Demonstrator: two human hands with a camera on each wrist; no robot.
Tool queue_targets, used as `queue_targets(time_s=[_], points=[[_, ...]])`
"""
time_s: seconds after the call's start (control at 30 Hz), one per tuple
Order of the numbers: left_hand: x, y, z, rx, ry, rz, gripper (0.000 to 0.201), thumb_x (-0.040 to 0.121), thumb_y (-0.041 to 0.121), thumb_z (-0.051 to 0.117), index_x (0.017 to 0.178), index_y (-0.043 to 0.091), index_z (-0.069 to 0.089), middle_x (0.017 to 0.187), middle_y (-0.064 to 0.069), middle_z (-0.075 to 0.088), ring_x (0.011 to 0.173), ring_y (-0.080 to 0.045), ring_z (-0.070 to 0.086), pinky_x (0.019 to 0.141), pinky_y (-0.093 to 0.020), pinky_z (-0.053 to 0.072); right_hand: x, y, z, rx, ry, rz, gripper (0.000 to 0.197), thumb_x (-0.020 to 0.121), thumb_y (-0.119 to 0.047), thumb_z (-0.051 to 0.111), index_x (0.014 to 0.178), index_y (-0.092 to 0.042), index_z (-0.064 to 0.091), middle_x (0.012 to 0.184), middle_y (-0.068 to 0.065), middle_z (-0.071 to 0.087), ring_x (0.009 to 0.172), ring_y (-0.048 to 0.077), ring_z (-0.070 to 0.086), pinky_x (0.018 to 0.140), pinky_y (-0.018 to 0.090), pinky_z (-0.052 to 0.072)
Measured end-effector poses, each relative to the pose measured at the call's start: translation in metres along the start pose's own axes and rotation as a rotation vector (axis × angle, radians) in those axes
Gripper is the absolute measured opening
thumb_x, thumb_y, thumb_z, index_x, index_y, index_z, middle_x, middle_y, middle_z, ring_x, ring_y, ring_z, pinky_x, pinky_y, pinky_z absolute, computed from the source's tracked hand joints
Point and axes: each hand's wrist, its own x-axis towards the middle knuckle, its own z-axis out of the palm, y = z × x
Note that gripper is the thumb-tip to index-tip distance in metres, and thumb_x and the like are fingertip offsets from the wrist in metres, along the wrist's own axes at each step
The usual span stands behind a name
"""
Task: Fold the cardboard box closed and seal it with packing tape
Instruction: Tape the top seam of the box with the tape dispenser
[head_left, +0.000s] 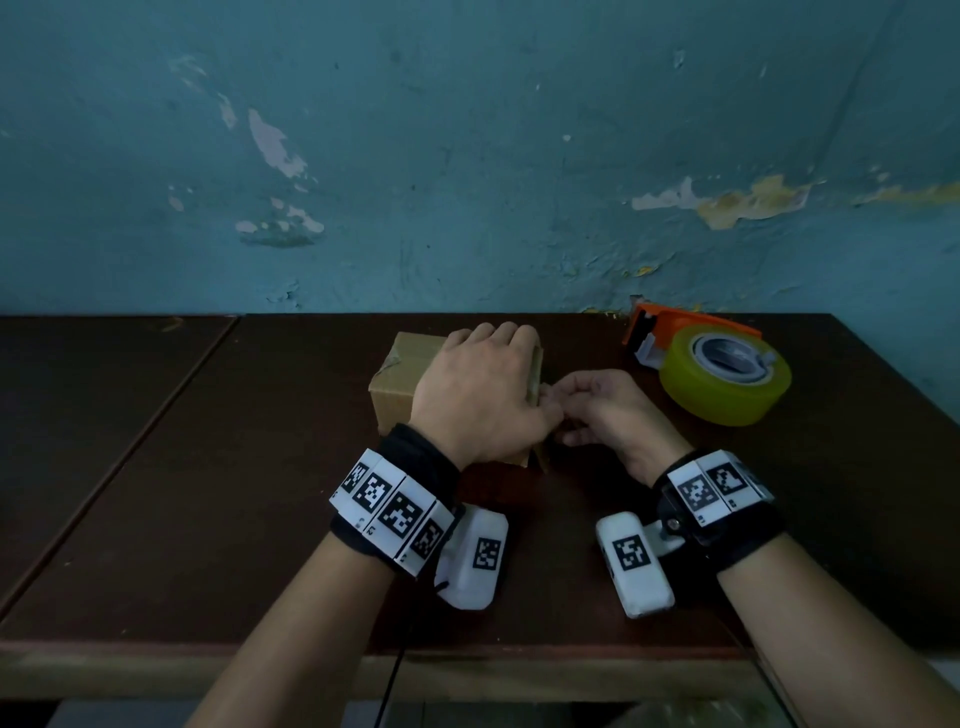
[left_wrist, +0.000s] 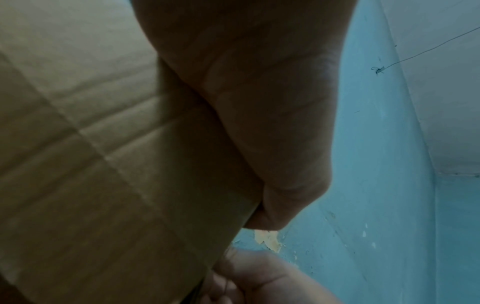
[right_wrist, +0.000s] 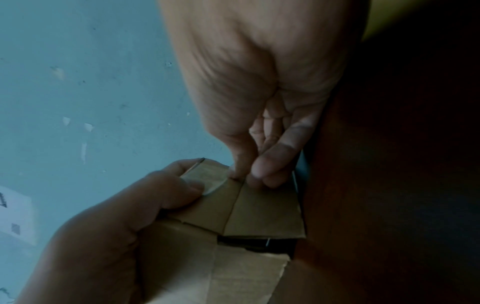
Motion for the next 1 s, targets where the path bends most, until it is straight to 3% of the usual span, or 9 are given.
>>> queue_targets(time_s=[0.1, 0.23, 0.43, 0.5, 0.57, 0.63, 0.73, 0.87, 1.0], points=[[0.000, 0.000, 0.000, 0.000, 0.003, -0.009, 0.053, 0.079, 0.058, 0.051, 0.115, 0.019, 0.056, 0.109, 0.000, 0.064, 0.106, -0.022, 0.059, 0.099, -0.039, 0.042, 0.001, 0.000, 0.001, 0.023, -0.009, 0.005, 0.020, 0.096, -0.023, 0.069, 0.083, -0.008, 0.069, 0.059, -0.005, 0.065, 0.051, 0.005, 0.058, 0.051, 0.018, 0.051], [0.000, 0.000, -0.001, 0.006, -0.012, 0.001, 0.056, 0.076, 0.059, 0.057, 0.117, 0.021, 0.055, 0.110, 0.002, 0.064, 0.106, -0.021, 0.058, 0.100, -0.038, 0.041, 0.002, 0.002, -0.001, 0.009, -0.005, 0.011, 0.011, 0.093, -0.009, 0.070, 0.082, -0.008, 0.069, 0.072, 0.004, 0.068, 0.054, 0.005, 0.061, 0.052, 0.019, 0.052], [-0.001, -0.012, -0.008, -0.079, -0.016, 0.055, 0.061, 0.068, 0.057, 0.060, 0.119, 0.024, 0.059, 0.111, 0.006, 0.065, 0.105, -0.019, 0.057, 0.095, -0.034, 0.039, 0.002, -0.001, -0.006, 0.081, -0.021, 0.041, 0.018, 0.093, -0.024, 0.073, 0.085, -0.008, 0.069, 0.068, 0.007, 0.069, 0.055, 0.013, 0.063, 0.050, 0.019, 0.051], [-0.002, -0.018, -0.009, -0.125, -0.012, 0.073, 0.065, 0.068, 0.053, 0.064, 0.127, 0.026, 0.063, 0.121, 0.006, 0.066, 0.116, -0.019, 0.054, 0.100, -0.035, 0.038, 0.001, -0.002, -0.006, 0.086, -0.026, 0.034, 0.021, 0.093, -0.027, 0.072, 0.087, -0.008, 0.068, 0.068, 0.007, 0.069, 0.056, 0.014, 0.063, 0.050, 0.019, 0.051], [-0.002, -0.024, -0.011, -0.121, -0.021, 0.090, 0.068, 0.069, 0.049, 0.064, 0.136, 0.034, 0.061, 0.138, 0.005, 0.060, 0.133, -0.022, 0.044, 0.113, -0.045, 0.033, 0.000, -0.002, -0.006, 0.092, -0.026, 0.028, 0.023, 0.094, -0.029, 0.071, 0.088, -0.007, 0.068, 0.067, 0.008, 0.068, 0.056, 0.015, 0.063, 0.050, 0.019, 0.052], [-0.003, -0.029, -0.014, -0.075, -0.080, 0.061, 0.069, 0.076, 0.044, 0.067, 0.144, 0.046, 0.051, 0.154, 0.002, 0.045, 0.147, -0.029, 0.028, 0.120, -0.059, 0.021, -0.001, -0.004, -0.006, 0.090, -0.021, 0.030, 0.024, 0.095, -0.030, 0.070, 0.089, -0.006, 0.069, 0.068, 0.008, 0.068, 0.057, 0.016, 0.064, 0.051, 0.019, 0.052], [-0.003, -0.032, -0.013, -0.050, -0.141, 0.042, 0.071, 0.085, 0.050, 0.068, 0.149, 0.054, 0.038, 0.164, 0.004, 0.031, 0.156, -0.030, 0.014, 0.123, -0.063, 0.007, 0.000, -0.004, -0.007, 0.089, -0.010, 0.034, 0.028, 0.096, -0.033, 0.068, 0.090, -0.006, 0.069, 0.068, 0.008, 0.068, 0.058, 0.017, 0.064, 0.052, 0.020, 0.052], [-0.001, -0.037, -0.006, -0.147, -0.069, 0.075, 0.059, 0.087, 0.048, 0.065, 0.144, 0.051, 0.048, 0.158, 0.012, 0.042, 0.156, -0.025, 0.019, 0.123, -0.062, 0.009, 0.000, -0.006, -0.009, 0.073, -0.002, 0.045, 0.031, 0.097, -0.037, 0.066, 0.092, -0.007, 0.071, 0.069, 0.007, 0.069, 0.061, 0.017, 0.066, 0.055, 0.022, 0.053], [0.002, -0.041, -0.004, -0.218, -0.056, 0.120, 0.074, 0.078, 0.035, 0.074, 0.148, 0.038, 0.049, 0.156, 0.014, 0.045, 0.156, -0.016, 0.021, 0.126, -0.054, 0.009, -0.003, -0.009, -0.013, 0.031, 0.010, 0.028, 0.029, 0.098, -0.036, 0.065, 0.092, -0.009, 0.072, 0.073, 0.007, 0.070, 0.063, 0.016, 0.068, 0.057, 0.023, 0.052]])
